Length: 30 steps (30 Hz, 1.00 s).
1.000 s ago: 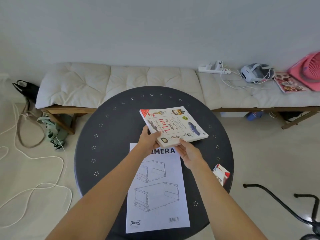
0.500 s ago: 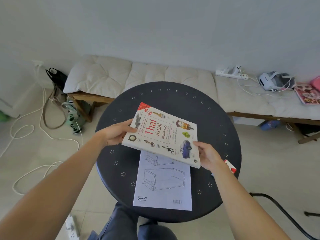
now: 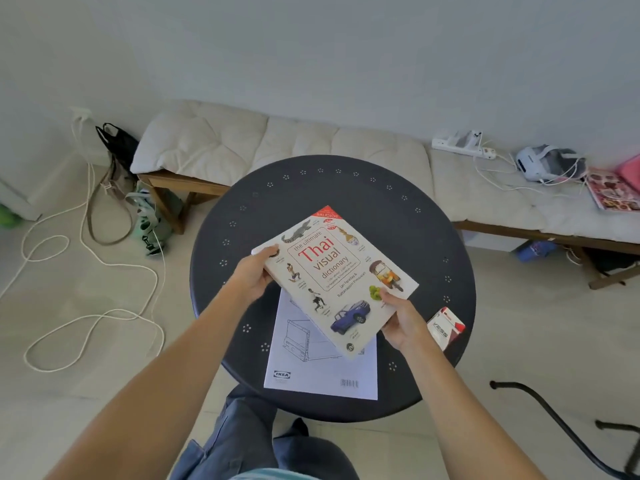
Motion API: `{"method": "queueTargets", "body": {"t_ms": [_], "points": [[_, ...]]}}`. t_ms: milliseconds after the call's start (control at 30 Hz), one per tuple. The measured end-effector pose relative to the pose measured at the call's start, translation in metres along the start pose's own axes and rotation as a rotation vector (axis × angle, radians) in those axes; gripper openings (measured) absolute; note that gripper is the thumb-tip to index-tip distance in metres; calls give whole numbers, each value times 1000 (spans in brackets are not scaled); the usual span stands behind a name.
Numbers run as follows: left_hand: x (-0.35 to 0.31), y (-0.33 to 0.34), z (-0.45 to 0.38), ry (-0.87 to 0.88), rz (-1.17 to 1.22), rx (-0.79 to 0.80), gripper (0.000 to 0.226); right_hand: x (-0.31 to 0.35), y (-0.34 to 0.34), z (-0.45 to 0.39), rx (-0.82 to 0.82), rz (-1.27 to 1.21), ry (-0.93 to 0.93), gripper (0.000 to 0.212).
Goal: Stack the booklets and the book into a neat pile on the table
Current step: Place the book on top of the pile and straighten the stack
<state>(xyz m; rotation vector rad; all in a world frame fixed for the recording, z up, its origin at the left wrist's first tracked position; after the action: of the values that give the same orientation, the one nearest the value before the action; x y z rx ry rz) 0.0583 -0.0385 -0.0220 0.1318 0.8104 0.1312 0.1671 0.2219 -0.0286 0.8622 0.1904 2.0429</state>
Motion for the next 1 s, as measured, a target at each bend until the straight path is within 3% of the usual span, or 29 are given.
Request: {"method": "queueTargets", "body": {"t_ms": [67, 200, 400, 600, 767, 867, 1000], "points": [[12, 16, 6, -3, 87, 7, 23, -4, 0, 3, 2, -48, -9, 36], [40, 49, 18, 0, -4, 91, 42, -12, 5, 6, 7, -172, 12, 35], [36, 36, 17, 8, -125, 245, 48, -7, -5, 14, 96, -79, 28, 25], [39, 13, 11, -17, -321, 407, 50, -16, -21, 7, 115, 298, 148, 33], [61, 7, 13, -95, -449, 449, 40, -29, -26, -7, -71, 627, 64, 41], [75, 9, 11, -107, -457, 389, 35, -36, -38, -13, -144, 620, -14, 33], [80, 6, 5, 27, -803, 50, 22, -36, -42, -12, -242, 771, -152, 26]]}}
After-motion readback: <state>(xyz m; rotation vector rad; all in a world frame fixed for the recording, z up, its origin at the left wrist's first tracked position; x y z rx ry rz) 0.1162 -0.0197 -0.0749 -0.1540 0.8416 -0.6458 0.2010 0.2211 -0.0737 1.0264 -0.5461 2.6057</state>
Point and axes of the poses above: each hand's wrist, its own z-axis away from the middle knuckle, its own y-axis out of the palm, x = y × z, the point moved 6 cm from there along -z, towards the middle knuckle, and after that the axes turned 12 degrees about -z, right-handed, at the moved point
